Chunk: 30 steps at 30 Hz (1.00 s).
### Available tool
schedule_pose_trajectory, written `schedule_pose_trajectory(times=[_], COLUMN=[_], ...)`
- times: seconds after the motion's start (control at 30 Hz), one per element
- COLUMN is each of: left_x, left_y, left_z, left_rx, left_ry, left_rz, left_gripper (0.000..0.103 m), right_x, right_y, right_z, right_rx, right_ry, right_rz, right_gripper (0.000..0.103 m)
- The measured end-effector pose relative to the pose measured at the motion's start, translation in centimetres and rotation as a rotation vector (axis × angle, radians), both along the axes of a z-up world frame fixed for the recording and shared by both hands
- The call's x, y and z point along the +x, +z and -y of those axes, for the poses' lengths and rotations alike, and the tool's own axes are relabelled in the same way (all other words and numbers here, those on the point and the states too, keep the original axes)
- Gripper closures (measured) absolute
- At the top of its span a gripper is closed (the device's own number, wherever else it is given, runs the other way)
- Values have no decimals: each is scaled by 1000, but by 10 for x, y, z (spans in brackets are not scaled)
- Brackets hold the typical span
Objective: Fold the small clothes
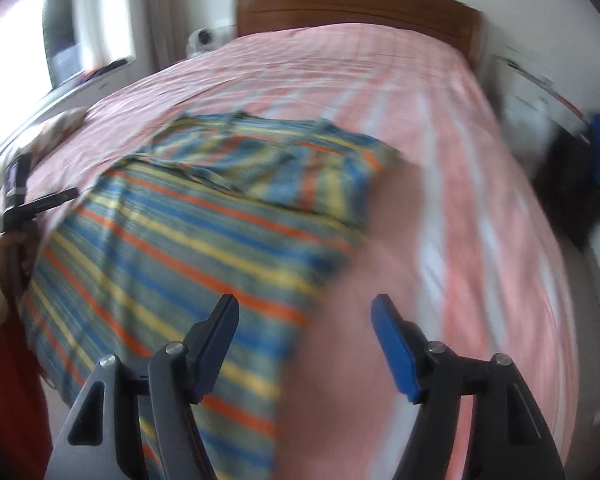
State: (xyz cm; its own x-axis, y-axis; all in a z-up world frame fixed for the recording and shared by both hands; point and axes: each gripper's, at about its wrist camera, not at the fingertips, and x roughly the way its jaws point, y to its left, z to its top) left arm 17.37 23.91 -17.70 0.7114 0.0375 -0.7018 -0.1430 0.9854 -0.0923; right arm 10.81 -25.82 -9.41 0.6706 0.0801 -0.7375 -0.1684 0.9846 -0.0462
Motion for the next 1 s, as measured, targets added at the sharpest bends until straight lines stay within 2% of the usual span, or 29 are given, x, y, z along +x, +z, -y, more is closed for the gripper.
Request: schedule_pose_trajectory(times=[0.17,0.37,0.5,0.63,0.73,0.87,1.0], left_x=[0,-7,-24,-57,-82,-111,-127], left_y=[0,5,16,31,39,38,31], left_z=[1,2,4,17,31,44,47], left_rx=[19,45,-4,-81,-94,-114,-140], left_ry=[8,53,56,-23,-89,-153,-169], left_rz=[-4,-13,-62,-80,-95,-140,-195], left_gripper=[1,1,1,1,1,1,1], right_x=[-58,-91,-94,-95,-96,-96,-98], right_y=[-20,-29,-27,-19,-17,-19,-15], right_z=[39,49,45,34,27,21,24], right_rx=[71,119,123,101,98,102,109], right_ry=[-164,-234,-218,-182,-155,-131,-119], right_rz=[21,42,60,96,105,106,109], right_gripper=[34,34,34,33,33,33,33])
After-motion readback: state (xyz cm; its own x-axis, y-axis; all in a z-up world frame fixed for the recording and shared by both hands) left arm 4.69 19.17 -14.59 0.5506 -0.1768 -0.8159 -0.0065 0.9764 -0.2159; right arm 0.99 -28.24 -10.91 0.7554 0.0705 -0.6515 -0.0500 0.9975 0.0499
